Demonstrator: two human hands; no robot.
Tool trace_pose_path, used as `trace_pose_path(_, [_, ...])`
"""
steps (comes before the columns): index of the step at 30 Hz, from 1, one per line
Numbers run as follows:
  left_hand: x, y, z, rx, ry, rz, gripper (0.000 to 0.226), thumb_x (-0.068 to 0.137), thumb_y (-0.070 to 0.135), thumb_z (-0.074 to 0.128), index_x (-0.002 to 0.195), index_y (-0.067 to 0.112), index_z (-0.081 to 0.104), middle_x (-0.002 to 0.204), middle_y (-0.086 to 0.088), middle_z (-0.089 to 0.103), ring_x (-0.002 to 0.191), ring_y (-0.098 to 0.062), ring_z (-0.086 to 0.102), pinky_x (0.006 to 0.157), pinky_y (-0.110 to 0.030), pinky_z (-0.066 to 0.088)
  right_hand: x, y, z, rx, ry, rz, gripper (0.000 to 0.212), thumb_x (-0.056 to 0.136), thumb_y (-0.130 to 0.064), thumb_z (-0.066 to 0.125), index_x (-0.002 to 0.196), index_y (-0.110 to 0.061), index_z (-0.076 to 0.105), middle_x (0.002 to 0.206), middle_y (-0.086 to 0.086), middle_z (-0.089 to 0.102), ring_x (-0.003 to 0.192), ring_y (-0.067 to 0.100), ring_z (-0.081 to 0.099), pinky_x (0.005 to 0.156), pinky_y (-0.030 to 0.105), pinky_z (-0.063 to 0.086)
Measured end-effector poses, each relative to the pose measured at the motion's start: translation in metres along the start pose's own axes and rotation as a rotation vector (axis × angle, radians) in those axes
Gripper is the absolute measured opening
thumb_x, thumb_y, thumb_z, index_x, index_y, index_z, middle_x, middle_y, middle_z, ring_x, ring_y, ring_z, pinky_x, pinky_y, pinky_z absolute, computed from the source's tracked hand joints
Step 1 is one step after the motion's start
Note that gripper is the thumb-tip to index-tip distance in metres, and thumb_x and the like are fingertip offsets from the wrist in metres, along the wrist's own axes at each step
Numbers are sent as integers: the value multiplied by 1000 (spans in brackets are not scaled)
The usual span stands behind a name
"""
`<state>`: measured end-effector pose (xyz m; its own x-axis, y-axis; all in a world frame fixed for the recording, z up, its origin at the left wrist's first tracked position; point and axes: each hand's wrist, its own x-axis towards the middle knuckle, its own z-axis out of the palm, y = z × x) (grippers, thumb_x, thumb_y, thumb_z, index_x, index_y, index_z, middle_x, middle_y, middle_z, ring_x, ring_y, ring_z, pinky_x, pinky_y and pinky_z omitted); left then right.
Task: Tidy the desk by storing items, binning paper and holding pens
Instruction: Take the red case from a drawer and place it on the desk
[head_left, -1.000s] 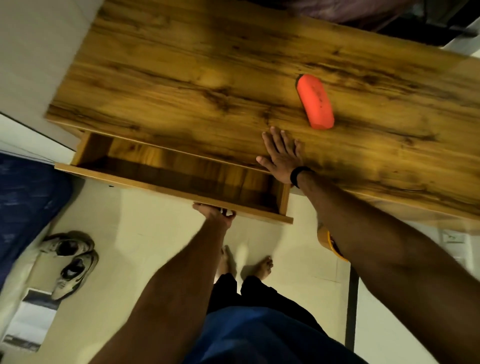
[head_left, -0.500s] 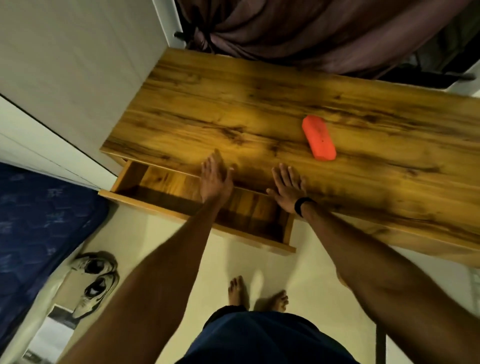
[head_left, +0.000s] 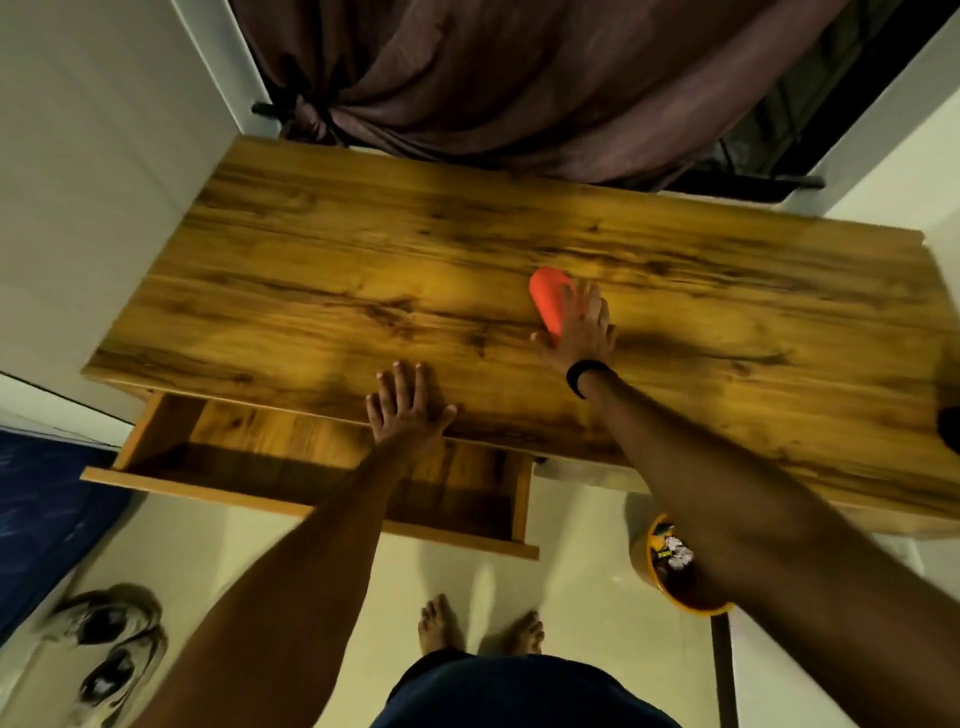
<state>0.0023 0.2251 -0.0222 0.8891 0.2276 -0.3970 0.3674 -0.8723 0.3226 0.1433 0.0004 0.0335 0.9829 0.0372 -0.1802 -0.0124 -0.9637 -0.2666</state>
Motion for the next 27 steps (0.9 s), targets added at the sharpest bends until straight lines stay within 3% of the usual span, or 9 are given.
trace_pose_path(4, [3,-2,-5,-4,-42,3,88,92,67,36,153,31,-17,159,-2,-28,146,-29,-27,118,-51,-12,28,5,7,34,-197,34,72,97,-41,46,154,-31,3,159,15,4,140,41,19,111,52,26])
trace_pose_path(9, [1,0,-8,1,-69,-18,84,94,64,34,153,32,-17,159,-1,-29,146,-29,-27,116,-49,-13,-20,2,36,0,-132,-191,64,101,-37,37,154,-33,3,159,15,10,140,40,19,113,51,19])
trace_pose_path(15, [-5,8,-12,-100,-12,-67,57,104,45,15,155,29,-2,164,-9,-11,149,-34,-11,119,-54,0,-117,0,61,60,-224,-443,65,95,-58,25,154,-36,6,157,14,18,137,43,26,112,57,19])
trace_pose_path(18, [-14,-3,-11,-208,90,16,71,97,63,5,156,25,14,164,-10,2,150,-34,-2,118,-55,1,-175,5,79,26,-192,-624,63,98,-50,33,154,-31,12,151,15,24,129,41,34,108,55,30])
trace_pose_path(21, [-15,-8,-19,-424,-5,38,81,90,75,9,156,28,10,164,4,-7,150,-19,-15,116,-43,-16,-205,6,92,28,-246,-676,64,98,-44,42,154,-30,13,151,13,22,135,38,21,116,53,16])
trace_pose_path(24, [-4,-5,-15,-231,-77,27,71,94,69,15,155,34,6,164,-1,-9,150,-25,-13,120,-50,-10,-197,-13,94,-38,-310,-602,66,98,-41,45,154,-30,12,156,12,17,141,34,16,115,56,6])
trace_pose_path(27, [-8,-13,-10,-41,-89,49,75,92,72,20,154,38,-6,163,0,-18,149,-24,-18,120,-47,-9,-178,-37,100,-70,-409,-511,68,96,-39,51,153,-31,15,156,9,20,142,32,19,114,51,16])
